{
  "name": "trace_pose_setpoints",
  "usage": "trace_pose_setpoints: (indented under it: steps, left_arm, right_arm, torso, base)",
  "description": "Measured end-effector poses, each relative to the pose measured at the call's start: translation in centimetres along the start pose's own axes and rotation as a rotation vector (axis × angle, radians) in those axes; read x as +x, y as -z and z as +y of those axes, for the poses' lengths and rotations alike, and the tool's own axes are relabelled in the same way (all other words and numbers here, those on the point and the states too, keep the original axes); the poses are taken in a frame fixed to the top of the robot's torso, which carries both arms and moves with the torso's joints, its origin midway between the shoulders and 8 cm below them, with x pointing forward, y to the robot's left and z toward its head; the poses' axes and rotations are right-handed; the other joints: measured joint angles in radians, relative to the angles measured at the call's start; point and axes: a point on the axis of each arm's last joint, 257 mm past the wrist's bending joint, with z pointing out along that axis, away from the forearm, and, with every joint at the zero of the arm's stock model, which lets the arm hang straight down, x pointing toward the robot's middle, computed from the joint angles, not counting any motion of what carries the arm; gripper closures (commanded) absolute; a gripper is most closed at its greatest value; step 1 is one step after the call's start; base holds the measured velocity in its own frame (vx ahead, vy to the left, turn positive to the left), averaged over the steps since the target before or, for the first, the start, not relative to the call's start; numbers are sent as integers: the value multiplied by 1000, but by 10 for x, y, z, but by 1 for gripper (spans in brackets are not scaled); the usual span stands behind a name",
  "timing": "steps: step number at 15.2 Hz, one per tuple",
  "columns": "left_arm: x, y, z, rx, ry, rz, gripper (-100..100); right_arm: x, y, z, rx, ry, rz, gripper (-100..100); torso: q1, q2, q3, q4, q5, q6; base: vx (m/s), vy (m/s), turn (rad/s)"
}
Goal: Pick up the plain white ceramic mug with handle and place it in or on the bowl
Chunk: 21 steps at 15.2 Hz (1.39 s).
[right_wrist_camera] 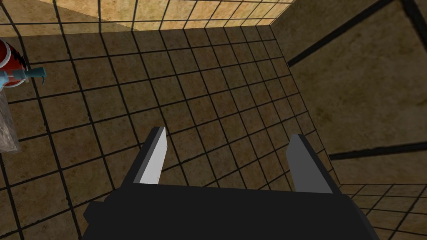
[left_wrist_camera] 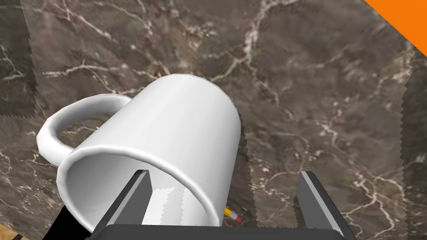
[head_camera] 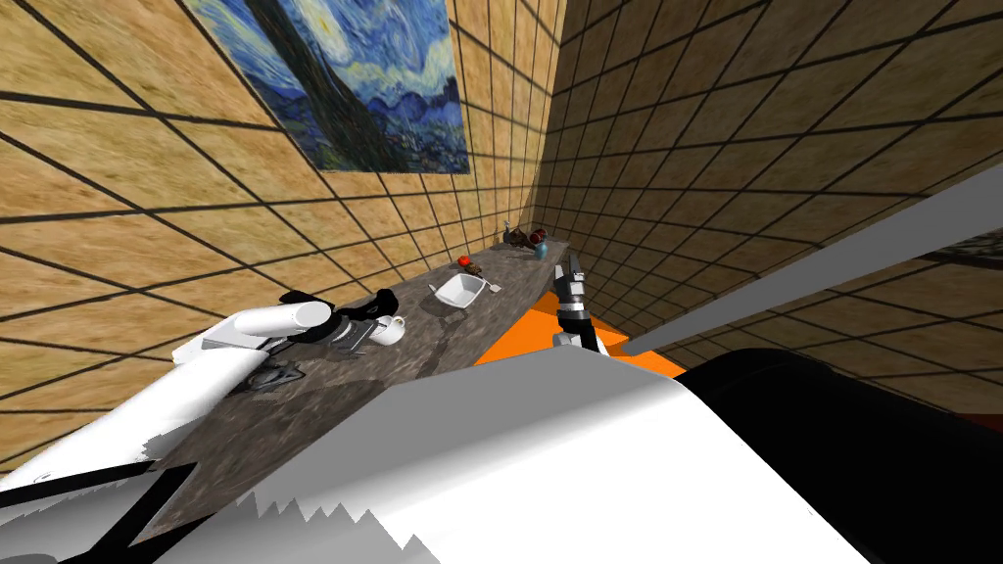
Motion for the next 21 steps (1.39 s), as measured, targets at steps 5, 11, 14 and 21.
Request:
trace_pose_setpoints:
  steps: [5, 11, 14, 21]
  left_arm:
    - [-6, 12, 22, -79, 22, 34, -100]
    - [-9, 19, 38, -132, 40, 60, -100]
    - [-9, 13, 38, -128, 43, 57, 100]
    - [-12, 23, 37, -129, 42, 55, 100]
  right_arm:
    - [0, 0, 0, 0, 0, 0, 0]
    - [0, 0, 0, 0, 0, 0, 0]
    - [0, 0, 0, 0, 0, 0, 0]
    - [0, 0, 0, 0, 0, 0, 0]
  torso:
    - [0, 0, 0, 0, 0, 0]
    - [1, 1, 1, 0, 0, 0]
    - [1, 2, 1, 0, 0, 0]
    - [-6, -2, -1, 1, -1, 2]
  base:
    - [6, -11, -76]
    - [-6, -3, -52]
    - [-9, 3, -6]
    - [29, -48, -10]
